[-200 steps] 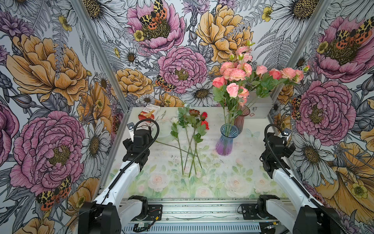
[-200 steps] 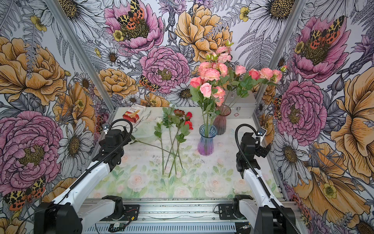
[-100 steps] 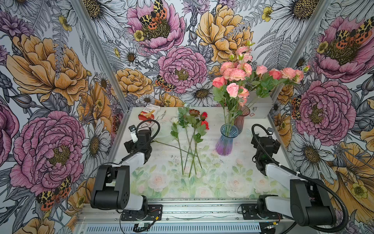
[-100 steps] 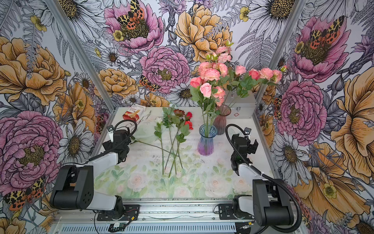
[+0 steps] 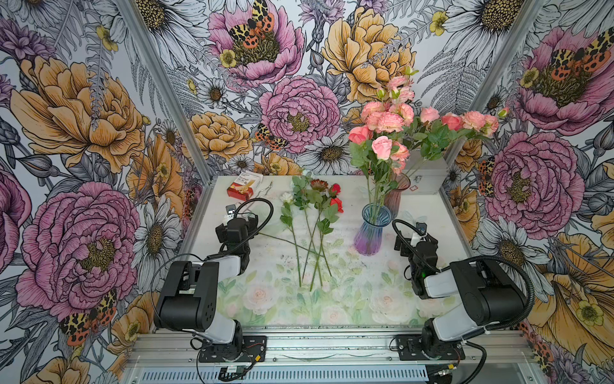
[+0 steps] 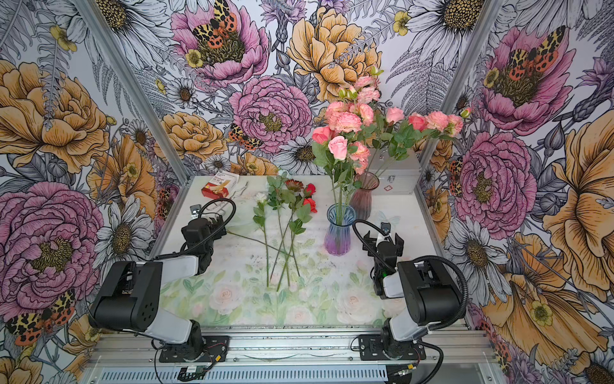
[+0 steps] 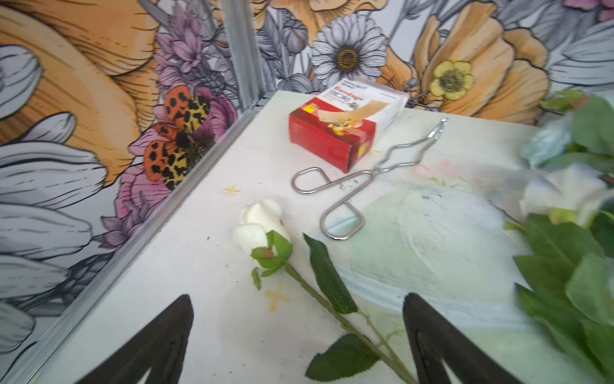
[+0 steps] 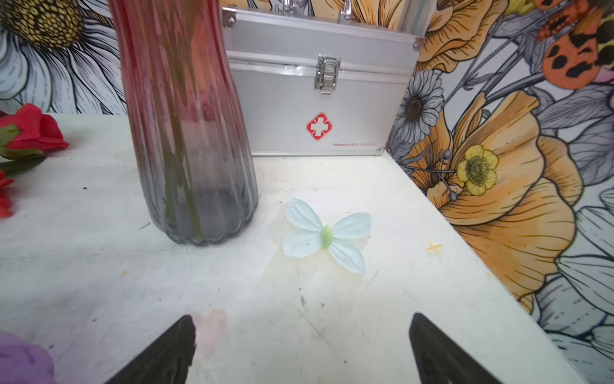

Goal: Place the pink flowers into the vase
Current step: Reset both arms

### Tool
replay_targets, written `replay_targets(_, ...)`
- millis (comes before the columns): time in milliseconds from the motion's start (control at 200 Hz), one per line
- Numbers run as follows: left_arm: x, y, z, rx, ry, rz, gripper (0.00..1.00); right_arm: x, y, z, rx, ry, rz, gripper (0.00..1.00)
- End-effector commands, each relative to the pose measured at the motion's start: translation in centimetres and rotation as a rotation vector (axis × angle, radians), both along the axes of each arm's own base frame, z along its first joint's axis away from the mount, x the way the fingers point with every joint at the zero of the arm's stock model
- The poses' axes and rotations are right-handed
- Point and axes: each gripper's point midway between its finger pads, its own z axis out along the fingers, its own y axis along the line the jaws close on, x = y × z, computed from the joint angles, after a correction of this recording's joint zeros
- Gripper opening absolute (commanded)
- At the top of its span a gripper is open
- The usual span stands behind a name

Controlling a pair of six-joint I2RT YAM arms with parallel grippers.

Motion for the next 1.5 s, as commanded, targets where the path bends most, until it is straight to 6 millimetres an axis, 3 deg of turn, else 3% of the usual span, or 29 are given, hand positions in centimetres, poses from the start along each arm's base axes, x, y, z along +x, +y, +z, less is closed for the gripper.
replay_targets(0, -0.3, -2.0, 0.8, -0.064, -0.109, -0.204, 0.99, 1.8, 0.0, 3.0, 0.02, -0.088, 0.014, 0.99)
replay_targets(50, -0.9, -1.4, 1.4, -0.065, -0.232, -0.189, 0.99, 2.1, -0.6, 2.8, 0.024, -0.067, -0.028, 1.0)
replay_targets(140, -0.5, -1.1, 0.9, -0.054, -0.154, -0.153, 0.99, 2.5, -1.5, 2.8, 0.027, -0.048, -0.086, 1.0)
replay_targets(1496, -0.5, -1.3, 0.9, -0.038, -0.167, -0.149, 0.99, 2.7, -1.7, 2.5, 0.031, -0.027, -0.09, 0.99)
